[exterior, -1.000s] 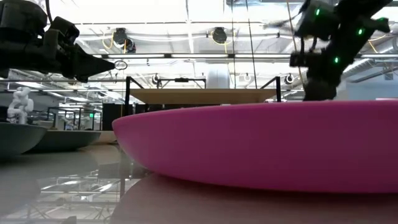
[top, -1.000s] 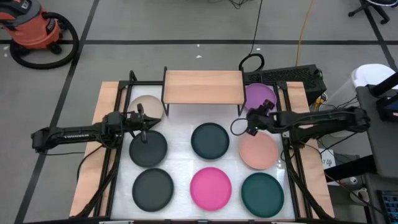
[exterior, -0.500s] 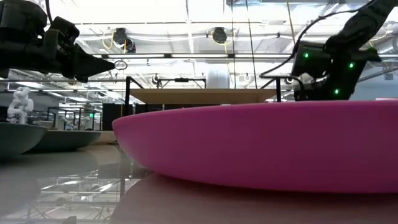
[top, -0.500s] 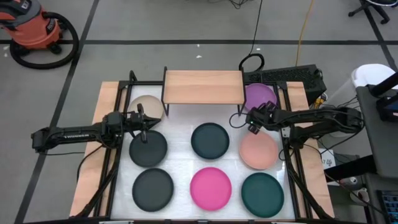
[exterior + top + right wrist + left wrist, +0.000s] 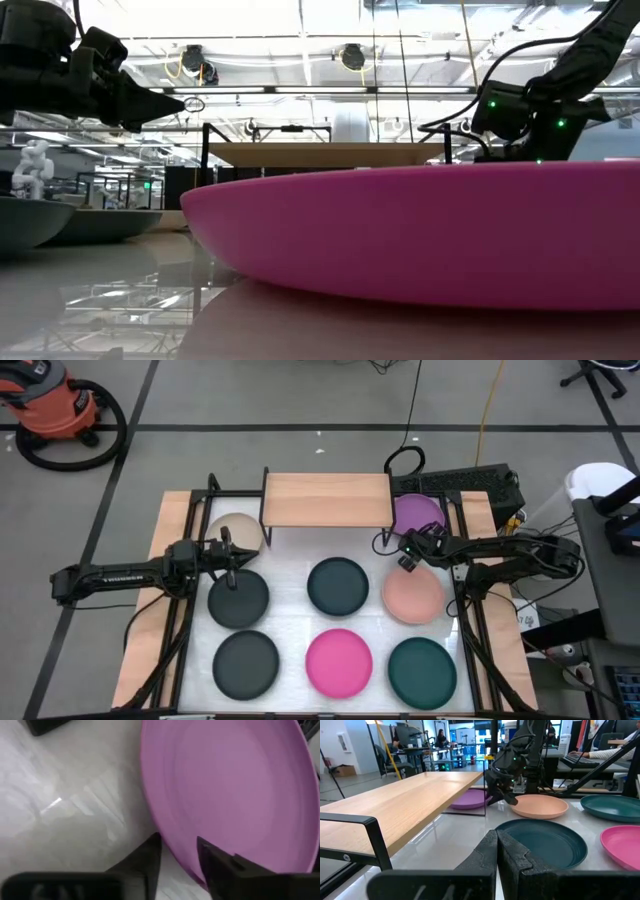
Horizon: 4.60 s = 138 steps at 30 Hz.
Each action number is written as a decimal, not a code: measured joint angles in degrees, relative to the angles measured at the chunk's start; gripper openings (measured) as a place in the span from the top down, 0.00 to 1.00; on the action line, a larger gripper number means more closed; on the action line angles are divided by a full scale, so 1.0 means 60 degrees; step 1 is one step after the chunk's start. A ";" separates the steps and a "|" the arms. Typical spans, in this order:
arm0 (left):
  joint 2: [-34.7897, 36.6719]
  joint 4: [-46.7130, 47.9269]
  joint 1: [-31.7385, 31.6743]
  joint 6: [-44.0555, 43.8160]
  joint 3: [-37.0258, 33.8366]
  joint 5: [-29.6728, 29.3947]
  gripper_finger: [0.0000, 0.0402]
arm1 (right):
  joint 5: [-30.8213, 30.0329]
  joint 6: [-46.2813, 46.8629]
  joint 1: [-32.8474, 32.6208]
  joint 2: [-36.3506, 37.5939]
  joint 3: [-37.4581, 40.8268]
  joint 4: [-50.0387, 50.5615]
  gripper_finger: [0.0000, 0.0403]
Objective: Place and stack plates onto a shelf
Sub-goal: Put the purple plate on the shelf
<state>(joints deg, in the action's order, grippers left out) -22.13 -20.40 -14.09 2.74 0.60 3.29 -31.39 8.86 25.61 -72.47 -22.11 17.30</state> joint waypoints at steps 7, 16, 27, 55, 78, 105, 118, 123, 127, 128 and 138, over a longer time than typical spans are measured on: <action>0.0001 0.0001 -0.0004 -0.0002 0.0000 0.0004 0.99 | 0.0568 -0.0097 0.0001 0.0368 0.0014 0.0049 0.97; 0.0004 0.0001 -0.0004 -0.0004 0.0000 0.0002 0.99 | 0.0673 0.0670 -0.0226 0.2185 -0.0018 0.0208 0.99; 0.0004 0.0002 -0.0003 -0.0002 0.0000 0.0002 0.99 | -0.1734 0.0025 -0.0215 0.4520 -0.1585 -0.0515 1.00; 0.0000 0.0001 0.0000 -0.0004 0.0000 0.0003 0.99 | 0.2436 -0.4131 -0.1289 -0.0606 -0.5896 -0.1648 1.00; 0.0004 0.0000 0.0000 -0.0001 0.0000 0.0000 0.99 | 0.3518 -0.3654 -0.1344 -0.0710 -0.5941 -0.0523 0.90; 0.0000 0.0003 -0.0004 0.0000 0.0000 0.0003 0.99 | 0.1947 -0.3626 -0.1943 -0.0710 -0.5934 0.0455 0.76; 0.0003 0.0004 0.0000 -0.0003 0.0000 0.0000 0.99 | 0.2830 -0.4469 -0.1883 -0.0714 -0.5934 0.0061 0.99; 0.0004 0.0004 -0.0001 0.0000 0.0000 0.0004 0.99 | 0.3071 -0.4782 -0.1894 -0.0714 -0.5934 -0.0408 0.99; 0.0000 0.0002 0.0000 0.0000 0.0000 0.0000 0.99 | 0.3064 -0.4823 -0.1863 -0.0714 -0.5934 -0.0382 1.00; 0.0004 0.0001 0.0000 0.0000 0.0000 0.0004 0.99 | 0.3072 -0.4841 -0.1844 -0.0714 -0.5934 -0.0392 1.00; 0.0000 0.0004 -0.0001 -0.0002 0.0000 0.0001 0.99 | 0.3792 -0.4962 -0.1589 -0.0975 -0.5934 -0.0987 1.00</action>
<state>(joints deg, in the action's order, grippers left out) -22.13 -20.38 -14.09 2.73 0.60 3.30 -8.64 -20.91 16.07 -78.32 -57.71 11.38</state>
